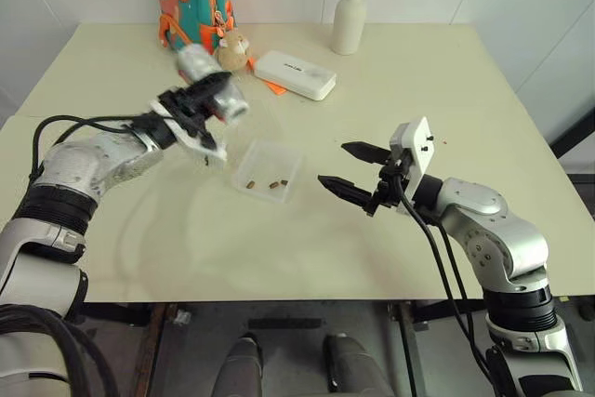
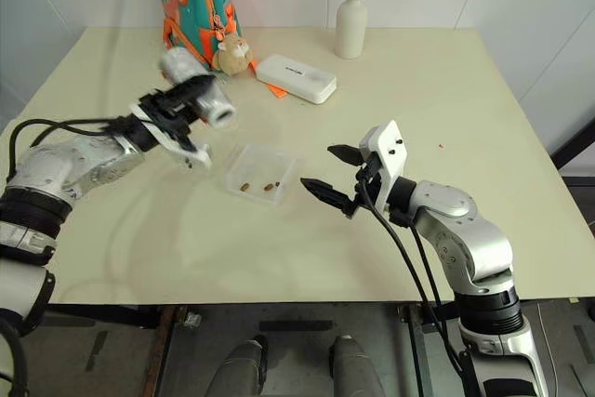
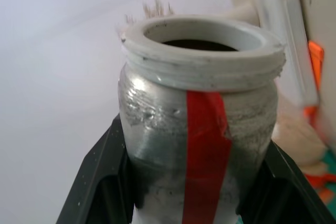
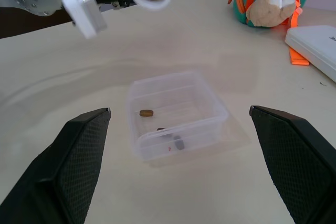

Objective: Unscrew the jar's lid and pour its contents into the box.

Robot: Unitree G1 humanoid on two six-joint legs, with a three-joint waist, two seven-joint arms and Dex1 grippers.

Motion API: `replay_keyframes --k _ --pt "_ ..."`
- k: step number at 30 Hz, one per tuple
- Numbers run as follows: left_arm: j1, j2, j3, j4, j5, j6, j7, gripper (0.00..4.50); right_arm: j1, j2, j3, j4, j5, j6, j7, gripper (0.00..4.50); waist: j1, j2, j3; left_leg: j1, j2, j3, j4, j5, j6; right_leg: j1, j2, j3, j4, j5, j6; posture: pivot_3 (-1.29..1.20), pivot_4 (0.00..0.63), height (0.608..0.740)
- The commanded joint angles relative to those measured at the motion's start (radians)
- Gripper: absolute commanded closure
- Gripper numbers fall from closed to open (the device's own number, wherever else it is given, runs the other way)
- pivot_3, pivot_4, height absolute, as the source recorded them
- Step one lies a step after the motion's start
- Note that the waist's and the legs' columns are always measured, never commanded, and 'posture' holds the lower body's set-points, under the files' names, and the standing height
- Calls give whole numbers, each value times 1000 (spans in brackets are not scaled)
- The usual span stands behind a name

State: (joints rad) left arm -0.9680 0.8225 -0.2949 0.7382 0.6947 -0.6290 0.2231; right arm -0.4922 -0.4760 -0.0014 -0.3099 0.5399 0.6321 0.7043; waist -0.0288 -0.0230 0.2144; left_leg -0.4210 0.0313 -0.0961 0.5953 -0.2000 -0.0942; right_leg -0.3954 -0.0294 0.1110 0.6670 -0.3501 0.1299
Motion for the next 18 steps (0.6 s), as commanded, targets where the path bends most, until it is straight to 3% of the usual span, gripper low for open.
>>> replay_keyframes --k 1,3,6,11,18 --pt "30 -114 211 37 -469 245 -427 2544 -1 -7 -17 -32 13 -18 10 36 1 0 0 0 0 0 0 0 0 0 0 0 1 0 0 0 150 740" --pt "20 -172 331 50 -635 452 -538 2544 -5 -14 -17 -30 12 -18 18 36 -1 0 0 0 0 -1 1 1 0 0 0 -1 2 0 0 0 150 740" --pt "-23 -195 467 130 -761 651 -533 2544 -6 -33 -13 -28 0 -30 40 36 -9 0 0 0 0 -2 2 1 0 0 0 -1 4 0 0 0 150 740" --pt "-22 -193 592 262 -854 576 -538 2544 3 -59 -8 -29 -18 -52 59 36 -28 -1 0 1 0 -3 3 1 0 0 0 -1 6 0 0 0 150 740" --pt "17 -154 648 449 -858 429 -503 2544 14 -67 -15 -50 -23 -44 53 36 -28 -1 0 1 0 -3 4 2 0 0 0 -1 7 0 0 0 150 740"
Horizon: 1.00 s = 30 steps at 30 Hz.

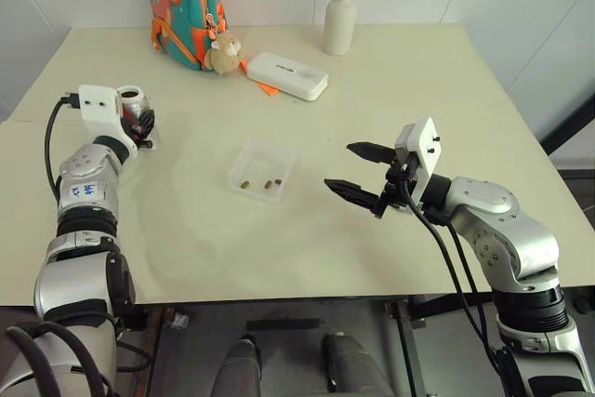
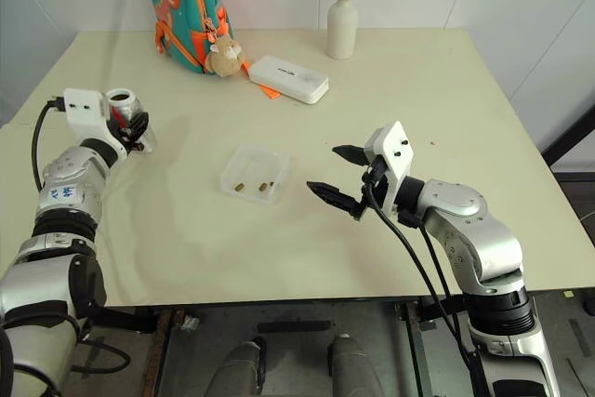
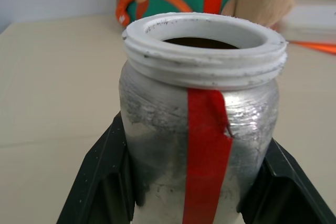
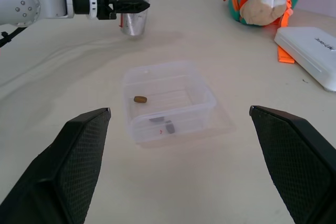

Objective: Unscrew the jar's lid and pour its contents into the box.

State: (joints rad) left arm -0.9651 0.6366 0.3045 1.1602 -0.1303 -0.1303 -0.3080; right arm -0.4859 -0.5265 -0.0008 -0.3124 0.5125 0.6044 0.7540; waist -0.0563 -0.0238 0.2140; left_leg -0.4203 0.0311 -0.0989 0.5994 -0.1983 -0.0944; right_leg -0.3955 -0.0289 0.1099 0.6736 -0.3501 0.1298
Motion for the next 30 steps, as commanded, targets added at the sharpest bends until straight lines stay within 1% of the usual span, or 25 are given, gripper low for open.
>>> replay_keyframes --k 1,7,9,12,13,15,16,21,25,28,30 --pt "22 35 60 42 -38 -73 37 2544 10 -20 -17 -51 5 -14 3 36 0 0 0 0 0 0 0 0 0 0 0 0 0 0 0 0 150 740" --pt "61 32 99 61 -67 -115 -21 2544 23 -36 -20 -65 7 -18 8 36 2 0 0 0 0 0 0 0 0 0 0 0 1 0 0 0 150 740" --pt "70 33 109 64 -75 -112 -13 1816 26 -37 -18 -67 7 -20 13 0 1 0 0 0 0 0 0 0 0 0 0 0 1 0 0 0 150 740" --pt "87 33 130 64 -97 -96 -22 1031 24 -34 -16 -67 7 -21 13 0 0 0 0 1 0 0 0 0 0 0 0 0 1 0 0 0 150 740" --pt "93 34 132 60 -98 -91 -29 693 23 -33 -16 -66 7 -20 14 0 1 0 0 1 0 0 0 0 0 0 0 0 1 0 0 0 150 740" --pt "108 39 137 49 -104 -85 -36 154 22 -34 -16 -67 8 -19 15 0 1 0 0 1 0 0 0 0 0 0 0 0 1 0 0 0 150 740" --pt "117 45 140 38 -107 -85 -34 19 21 -35 -16 -68 8 -19 17 0 1 0 0 0 0 0 0 0 0 0 0 0 1 0 0 0 150 740" --pt "184 67 150 -54 -134 -51 -72 19 19 -38 -28 -75 15 -24 24 0 0 0 0 1 0 0 0 0 0 0 0 0 1 0 0 0 150 740" --pt "365 74 151 -289 -164 35 -130 19 32 -36 -24 -78 2 -95 60 0 -2 0 0 1 0 0 -1 0 0 0 0 1 1 0 0 0 150 740" --pt "483 68 172 -439 -193 120 -114 19 34 -41 -11 -64 -23 -151 83 0 0 0 0 1 1 0 -2 0 0 0 0 1 1 0 0 0 150 740" --pt "575 74 188 -530 -182 151 -81 19 27 -45 -10 -44 -34 -179 101 0 0 0 0 2 1 0 -1 0 0 0 0 1 1 0 0 0 150 740"
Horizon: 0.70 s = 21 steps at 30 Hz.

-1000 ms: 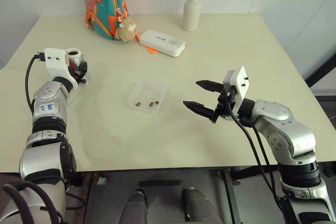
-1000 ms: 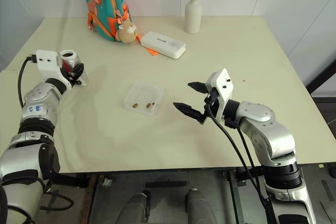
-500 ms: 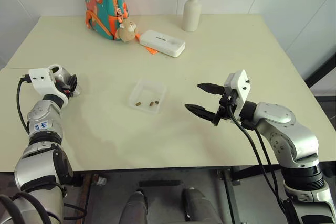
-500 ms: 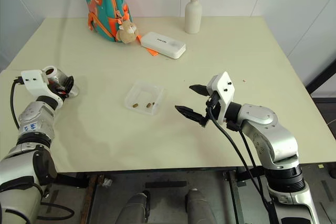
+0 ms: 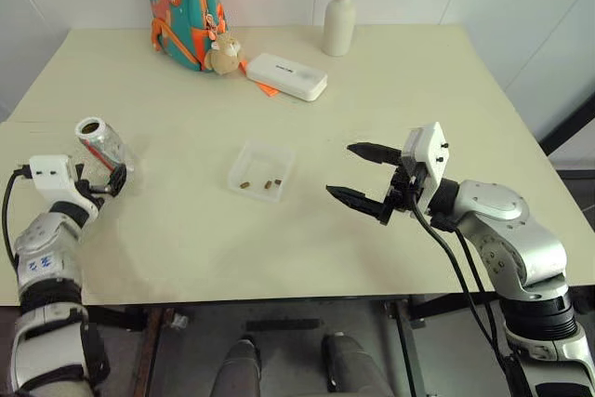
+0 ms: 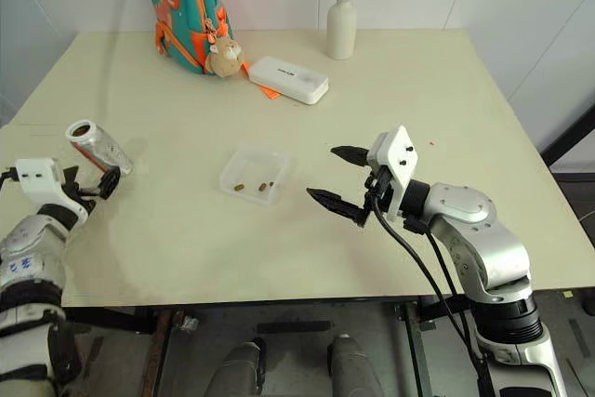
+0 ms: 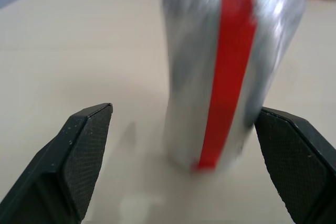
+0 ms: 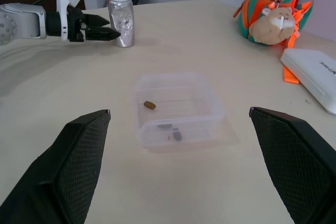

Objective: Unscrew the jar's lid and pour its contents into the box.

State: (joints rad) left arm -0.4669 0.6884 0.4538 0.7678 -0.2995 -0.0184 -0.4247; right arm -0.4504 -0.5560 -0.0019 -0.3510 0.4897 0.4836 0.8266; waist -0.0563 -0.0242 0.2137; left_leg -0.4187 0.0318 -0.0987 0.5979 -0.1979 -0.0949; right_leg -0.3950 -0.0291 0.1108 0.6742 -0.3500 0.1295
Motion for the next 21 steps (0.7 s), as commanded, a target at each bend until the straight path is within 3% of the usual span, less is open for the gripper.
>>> replay_keyframes --k 1,6,10,13,16,21 --pt "125 28 56 -189 -17 68 46 19 -12 -19 -9 5 -13 -68 40 0 0 0 0 0 0 0 0 0 0 0 0 0 0 0 0 0 150 740" --pt "281 78 73 -398 -26 120 -34 19 -10 -46 -13 45 -19 -103 95 0 1 -1 -1 3 0 0 0 0 0 2 0 0 -1 1 -2 0 150 740" --pt "344 142 53 -565 -28 -43 -213 19 29 -78 -22 63 -53 -196 149 0 14 -1 -1 4 0 1 -3 0 0 4 0 -1 -6 1 -4 0 150 740" --pt "341 171 24 -679 -117 50 -336 19 59 -114 -30 84 -71 -259 200 0 25 -1 -1 6 1 4 -6 1 0 7 -1 0 -13 2 -5 0 150 740" --pt "319 237 -76 -722 -105 -8 -532 19 78 -156 -53 96 -53 -241 232 0 24 -1 -1 9 1 9 -8 0 1 8 -2 3 -15 2 -5 0 150 740" --pt "242 274 -157 -720 -113 -56 -688 19 84 -200 -110 122 -29 -227 247 0 18 -1 -1 10 2 11 -13 0 1 5 -2 5 -15 2 -6 0 150 740"
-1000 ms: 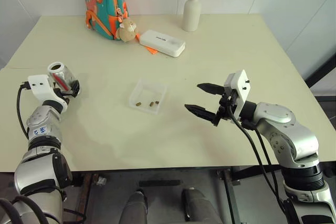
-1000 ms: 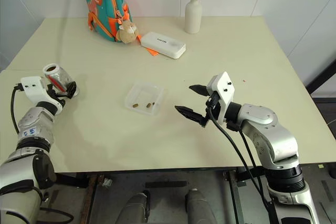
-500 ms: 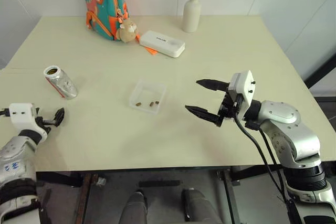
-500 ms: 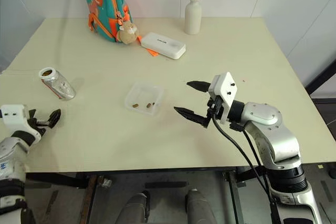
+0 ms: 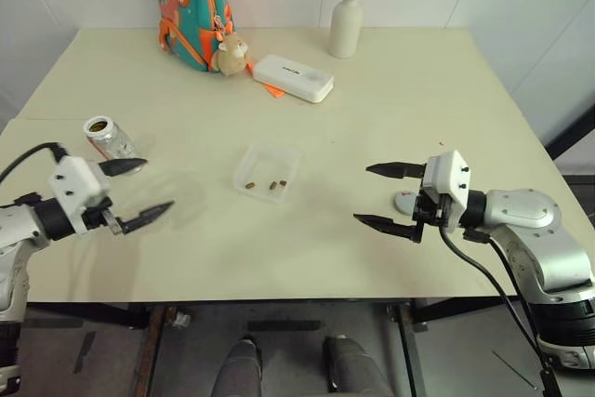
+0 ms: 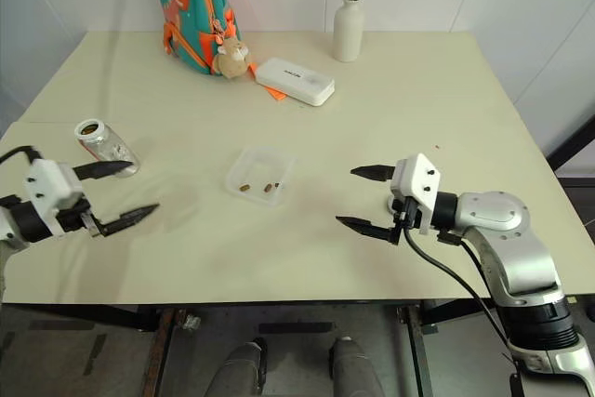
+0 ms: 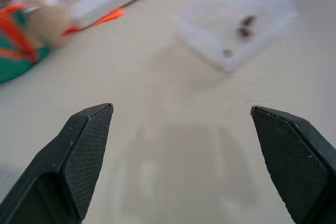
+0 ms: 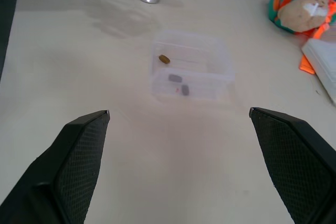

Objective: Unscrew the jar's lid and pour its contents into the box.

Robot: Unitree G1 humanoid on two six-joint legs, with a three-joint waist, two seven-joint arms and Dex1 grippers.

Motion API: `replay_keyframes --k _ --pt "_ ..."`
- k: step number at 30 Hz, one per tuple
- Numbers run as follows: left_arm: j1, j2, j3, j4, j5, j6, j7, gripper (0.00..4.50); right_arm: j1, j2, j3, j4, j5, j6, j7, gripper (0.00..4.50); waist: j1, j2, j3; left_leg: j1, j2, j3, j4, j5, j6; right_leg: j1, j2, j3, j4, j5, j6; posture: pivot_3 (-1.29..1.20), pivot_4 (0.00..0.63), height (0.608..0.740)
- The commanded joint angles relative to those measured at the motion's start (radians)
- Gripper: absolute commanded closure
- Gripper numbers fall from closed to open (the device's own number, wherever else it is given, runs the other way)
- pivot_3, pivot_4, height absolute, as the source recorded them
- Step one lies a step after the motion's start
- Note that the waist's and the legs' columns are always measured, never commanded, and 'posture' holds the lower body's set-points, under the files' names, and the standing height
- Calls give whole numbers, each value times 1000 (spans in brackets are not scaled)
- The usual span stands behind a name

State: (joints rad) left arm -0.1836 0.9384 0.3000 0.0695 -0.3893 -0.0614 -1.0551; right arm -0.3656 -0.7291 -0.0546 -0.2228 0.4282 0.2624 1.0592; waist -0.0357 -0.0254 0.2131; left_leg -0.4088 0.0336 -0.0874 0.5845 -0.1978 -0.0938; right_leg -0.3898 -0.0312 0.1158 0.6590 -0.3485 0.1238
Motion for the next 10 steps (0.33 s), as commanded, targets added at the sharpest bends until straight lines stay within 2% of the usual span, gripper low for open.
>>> replay_keyframes --k 1,6,10 --pt "-64 20 -6 -10 -23 -11 -59 19 -2 -30 -65 -9 37 -2 11 0 -4 0 0 0 0 0 -1 0 0 0 0 0 0 0 0 0 150 740" --pt "-155 -12 -11 93 13 -44 -33 19 29 -40 -91 -72 48 0 0 0 -18 0 0 0 1 0 -2 0 0 -1 1 0 1 0 0 0 150 740" --pt "-129 -21 -13 52 -17 27 -38 19 54 -50 -100 -106 51 11 -6 0 -24 0 0 0 1 1 -1 0 1 -1 1 1 1 0 1 0 150 740"
